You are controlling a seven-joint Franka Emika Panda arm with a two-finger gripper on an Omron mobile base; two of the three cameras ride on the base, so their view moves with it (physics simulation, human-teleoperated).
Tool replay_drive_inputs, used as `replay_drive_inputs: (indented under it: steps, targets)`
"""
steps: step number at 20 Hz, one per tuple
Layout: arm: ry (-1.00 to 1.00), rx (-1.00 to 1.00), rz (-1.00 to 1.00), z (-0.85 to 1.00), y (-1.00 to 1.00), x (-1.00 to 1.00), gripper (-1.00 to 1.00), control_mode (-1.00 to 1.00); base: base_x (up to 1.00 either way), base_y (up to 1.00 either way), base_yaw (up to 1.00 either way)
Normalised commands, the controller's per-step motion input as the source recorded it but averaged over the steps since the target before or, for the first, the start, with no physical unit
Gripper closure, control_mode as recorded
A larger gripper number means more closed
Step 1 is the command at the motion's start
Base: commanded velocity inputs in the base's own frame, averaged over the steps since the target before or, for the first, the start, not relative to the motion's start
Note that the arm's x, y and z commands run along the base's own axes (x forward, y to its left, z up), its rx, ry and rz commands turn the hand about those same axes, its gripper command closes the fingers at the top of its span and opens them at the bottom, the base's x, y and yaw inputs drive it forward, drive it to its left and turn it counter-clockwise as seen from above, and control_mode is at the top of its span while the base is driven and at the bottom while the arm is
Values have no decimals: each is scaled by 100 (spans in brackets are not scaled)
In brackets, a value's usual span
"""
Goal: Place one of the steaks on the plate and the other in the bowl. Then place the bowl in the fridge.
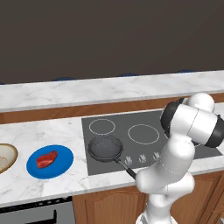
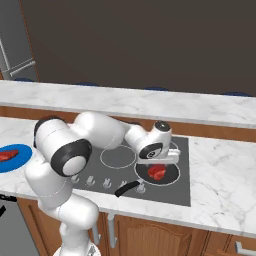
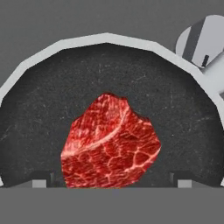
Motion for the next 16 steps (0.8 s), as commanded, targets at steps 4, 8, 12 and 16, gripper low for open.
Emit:
replay_drive_inputs:
  steps: [4,8,12,16]
  targets:
    - [3,0,-19,-21,2,1,-100,-100,0,0,0]
    - [1,0,-19,-9,15,14,-100,-100,0,0,0]
    - [0,0,-19,0,24,16,-100,-100,0,0,0]
    - [0,0,-21,0,32,8,-100,-100,0,0,0]
